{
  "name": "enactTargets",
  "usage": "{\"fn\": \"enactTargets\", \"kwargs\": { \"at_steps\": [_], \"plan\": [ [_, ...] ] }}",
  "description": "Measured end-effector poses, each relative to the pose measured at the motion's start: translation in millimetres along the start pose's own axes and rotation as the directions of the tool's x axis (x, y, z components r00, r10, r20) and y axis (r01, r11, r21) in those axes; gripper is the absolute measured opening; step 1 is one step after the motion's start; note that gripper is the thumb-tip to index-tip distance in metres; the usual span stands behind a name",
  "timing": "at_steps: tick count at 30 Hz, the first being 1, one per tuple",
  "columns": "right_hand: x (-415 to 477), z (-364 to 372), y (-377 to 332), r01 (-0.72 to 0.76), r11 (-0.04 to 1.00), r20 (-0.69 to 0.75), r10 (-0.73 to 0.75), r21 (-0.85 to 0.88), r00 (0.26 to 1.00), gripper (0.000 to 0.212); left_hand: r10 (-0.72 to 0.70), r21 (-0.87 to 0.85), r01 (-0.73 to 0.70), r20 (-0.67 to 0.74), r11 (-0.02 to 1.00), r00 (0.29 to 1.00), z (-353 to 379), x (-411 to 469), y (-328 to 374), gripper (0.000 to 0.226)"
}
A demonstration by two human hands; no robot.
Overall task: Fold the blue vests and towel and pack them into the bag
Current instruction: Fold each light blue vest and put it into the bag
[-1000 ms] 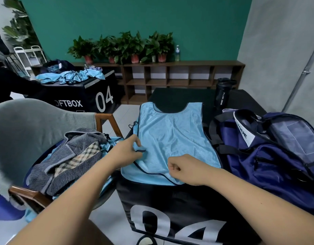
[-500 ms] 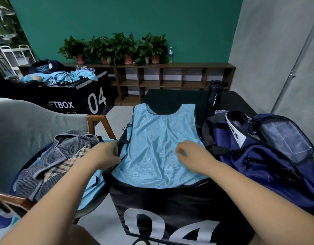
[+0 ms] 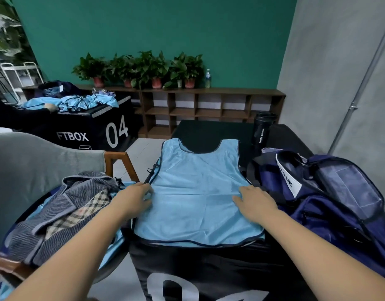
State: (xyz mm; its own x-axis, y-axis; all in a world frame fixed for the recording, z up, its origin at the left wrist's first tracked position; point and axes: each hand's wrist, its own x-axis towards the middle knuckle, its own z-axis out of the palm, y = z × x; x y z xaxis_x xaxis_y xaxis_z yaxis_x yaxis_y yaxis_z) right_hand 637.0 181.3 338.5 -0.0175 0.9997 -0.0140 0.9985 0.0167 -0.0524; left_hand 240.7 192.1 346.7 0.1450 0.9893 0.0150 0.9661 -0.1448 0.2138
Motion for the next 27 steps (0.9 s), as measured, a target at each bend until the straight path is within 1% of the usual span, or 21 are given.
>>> {"fn": "enactTargets", "kwargs": {
  "at_steps": [1, 2, 4, 6, 8, 10, 12, 16, 20, 22, 25, 27],
  "plan": [
    [2.3, -3.8, -3.0, -0.010, 1.000, -0.005, 0.009, -0.025, 1.000, 0.047, -0.017, 0.004, 0.017, -0.023, 1.000, 1.000, -1.5, 5.0, -4.4, 0.020],
    [6.0, -8.0, -6.9, -0.018, 1.000, -0.014, 0.018, -0.013, 1.000, 0.044, -0.035, -0.007, 0.035, -0.047, 0.999, 0.998, -3.5, 10.8, -5.6, 0.012],
    [17.4, -18.2, -16.2, -0.016, 0.997, -0.039, 0.019, 0.071, 0.999, 0.035, -0.060, -0.046, 0.055, -0.116, 0.997, 0.991, -6.3, 26.8, -2.1, 0.005],
    [35.2, -27.8, -25.0, 0.010, 0.990, -0.060, -0.002, 0.138, 0.998, 0.031, -0.060, -0.070, 0.046, -0.204, 0.996, 0.977, -7.8, 47.3, 5.4, 0.003],
    [57.2, -37.2, -33.5, 0.010, 0.981, -0.047, -0.001, 0.194, 0.999, 0.032, -0.064, -0.089, 0.043, -0.251, 0.995, 0.966, -6.7, 71.4, 10.0, 0.011],
    [82.4, -42.7, -38.3, -0.008, 0.972, -0.028, 0.015, 0.234, 0.999, 0.033, -0.115, -0.113, 0.090, -0.235, 0.989, 0.965, -4.6, 95.5, 10.8, 0.021],
    [109.1, -42.1, -39.8, -0.013, 0.973, -0.015, 0.016, 0.230, 1.000, 0.035, -0.166, -0.120, 0.144, -0.203, 0.982, 0.965, -0.1, 118.3, 8.2, 0.028],
    [153.9, -30.6, -35.3, -0.027, 0.974, 0.057, 0.014, 0.225, 0.998, 0.041, -0.186, -0.110, 0.169, -0.170, 0.980, 0.968, 10.6, 158.5, 1.9, 0.034],
    [200.1, -27.0, -25.5, -0.117, 0.971, 0.014, 0.117, 0.208, 0.993, 0.043, -0.222, -0.161, 0.202, -0.123, 0.966, 0.967, 13.3, 200.7, -6.2, 0.029],
    [223.8, -27.5, -19.8, -0.177, 0.959, 0.003, 0.181, 0.221, 0.983, 0.041, -0.256, -0.203, 0.227, -0.127, 0.952, 0.958, 12.4, 220.8, -9.3, 0.026],
    [254.9, -26.1, -6.2, -0.265, 0.931, -0.036, 0.283, 0.252, 0.959, 0.043, -0.340, -0.279, 0.299, -0.114, 0.913, 0.933, 13.6, 251.1, -12.1, 0.029],
    [271.8, -23.3, 5.0, -0.315, 0.909, -0.032, 0.336, 0.274, 0.941, 0.045, -0.382, -0.316, 0.338, -0.089, 0.887, 0.920, 16.2, 270.8, -15.6, 0.036]
  ]
}}
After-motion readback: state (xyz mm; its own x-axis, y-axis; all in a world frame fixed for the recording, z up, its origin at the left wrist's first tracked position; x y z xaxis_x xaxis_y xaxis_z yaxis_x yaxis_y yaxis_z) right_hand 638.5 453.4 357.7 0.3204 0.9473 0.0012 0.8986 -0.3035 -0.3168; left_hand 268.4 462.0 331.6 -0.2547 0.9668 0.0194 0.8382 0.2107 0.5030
